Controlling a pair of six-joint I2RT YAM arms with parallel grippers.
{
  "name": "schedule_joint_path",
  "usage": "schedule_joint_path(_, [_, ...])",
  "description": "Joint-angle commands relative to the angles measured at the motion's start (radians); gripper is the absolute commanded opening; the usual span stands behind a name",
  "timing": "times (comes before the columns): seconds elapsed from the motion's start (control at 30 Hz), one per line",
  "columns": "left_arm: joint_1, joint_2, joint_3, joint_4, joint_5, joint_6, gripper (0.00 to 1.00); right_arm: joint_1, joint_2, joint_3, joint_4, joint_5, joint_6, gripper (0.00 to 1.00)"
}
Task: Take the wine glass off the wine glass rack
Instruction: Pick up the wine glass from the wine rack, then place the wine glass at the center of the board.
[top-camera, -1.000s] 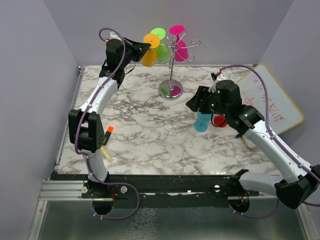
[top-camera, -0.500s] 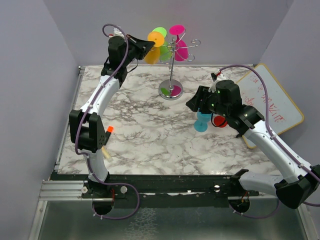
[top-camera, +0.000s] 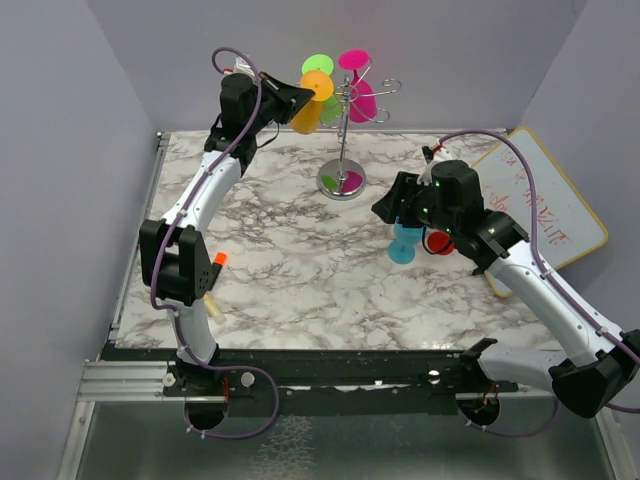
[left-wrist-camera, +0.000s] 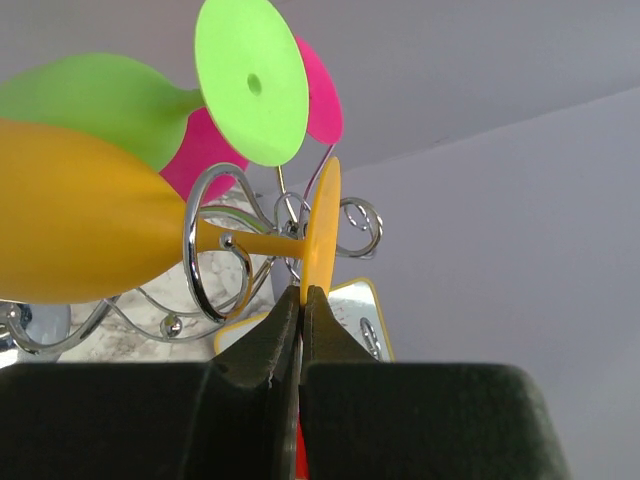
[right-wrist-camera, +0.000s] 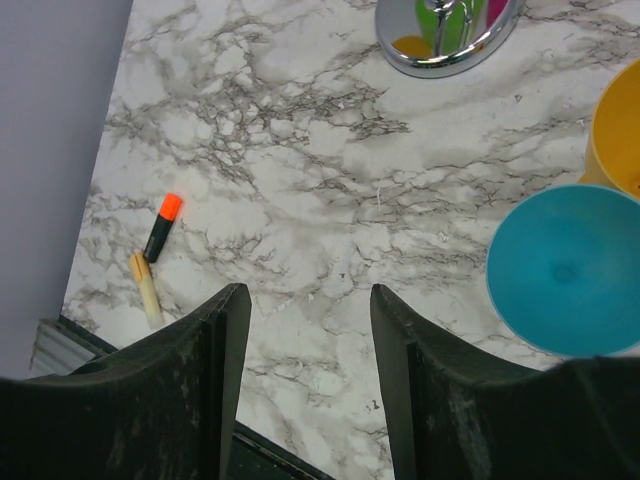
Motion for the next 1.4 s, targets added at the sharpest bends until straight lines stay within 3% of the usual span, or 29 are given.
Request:
schedule_joint_path(0.0, [-0.009, -0.023, 0.013, -0.045, 0.057, 0.053, 0.00, -0.002, -0.017, -0.013, -0.005, 0.009, 0.019, 0.57])
schedule_joint_path(0.83, [-0.001, -0.324, -0.296, 0.027, 0.049, 0.139, 0.00, -0.003, -0.040, -0.044, 0.017, -0.027, 0.101, 0.57])
schedule_joint_path(1.07, [0.002, -0.366, -0.341, 0.043, 0.139, 0.170, 0.00, -0.003, -0.063, -0.056, 0.022, -0.020, 0.122, 0.57])
schedule_joint_path(1.37, [0.026, -0.515, -0.598, 0.098, 0.283, 0.301, 0.00, -0.003, -0.057, -0.065, 0.078, -0.077, 0.129, 0.57])
